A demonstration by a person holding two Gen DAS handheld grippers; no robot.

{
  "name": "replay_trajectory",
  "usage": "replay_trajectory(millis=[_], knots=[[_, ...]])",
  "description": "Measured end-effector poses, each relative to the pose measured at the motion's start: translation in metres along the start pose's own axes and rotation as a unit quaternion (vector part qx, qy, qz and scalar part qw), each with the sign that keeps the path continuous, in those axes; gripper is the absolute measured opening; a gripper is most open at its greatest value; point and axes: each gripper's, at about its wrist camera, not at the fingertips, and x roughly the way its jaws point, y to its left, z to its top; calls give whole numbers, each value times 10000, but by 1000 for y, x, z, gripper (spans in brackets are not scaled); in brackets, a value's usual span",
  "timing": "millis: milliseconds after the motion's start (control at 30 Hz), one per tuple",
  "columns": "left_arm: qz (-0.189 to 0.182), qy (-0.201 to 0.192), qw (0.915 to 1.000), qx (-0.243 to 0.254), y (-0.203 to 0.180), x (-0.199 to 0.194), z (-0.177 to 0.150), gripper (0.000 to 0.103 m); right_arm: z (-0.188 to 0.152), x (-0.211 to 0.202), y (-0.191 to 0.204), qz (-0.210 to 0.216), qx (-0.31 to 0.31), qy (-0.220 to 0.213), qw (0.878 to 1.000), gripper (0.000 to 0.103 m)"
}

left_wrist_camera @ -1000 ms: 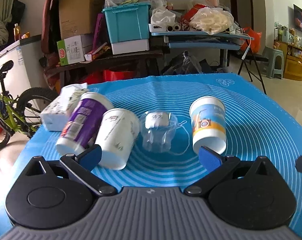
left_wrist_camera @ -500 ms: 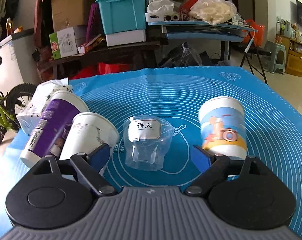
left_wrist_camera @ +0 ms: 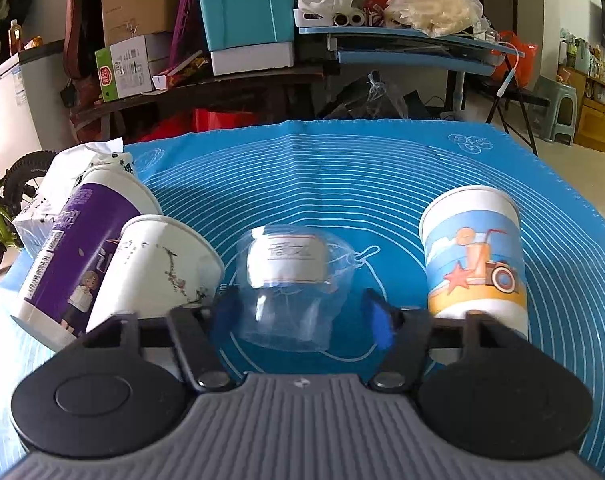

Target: Flip cup upside down

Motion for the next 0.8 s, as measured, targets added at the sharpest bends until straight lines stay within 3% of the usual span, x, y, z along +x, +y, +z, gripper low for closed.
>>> replay_trajectory(millis=[333, 533, 800], knots=[[-121, 46, 9999, -50, 4, -6, 3, 57, 1, -2, 0, 16, -12, -17, 10000, 103], [-189, -62, 9998, -38, 8, -32, 2, 57, 1, -10, 2, 53, -17, -72, 10000, 103], [-274, 89, 9995, -148, 21, -73, -18, 57, -1, -31, 11, 189, -81, -179, 9996, 103]])
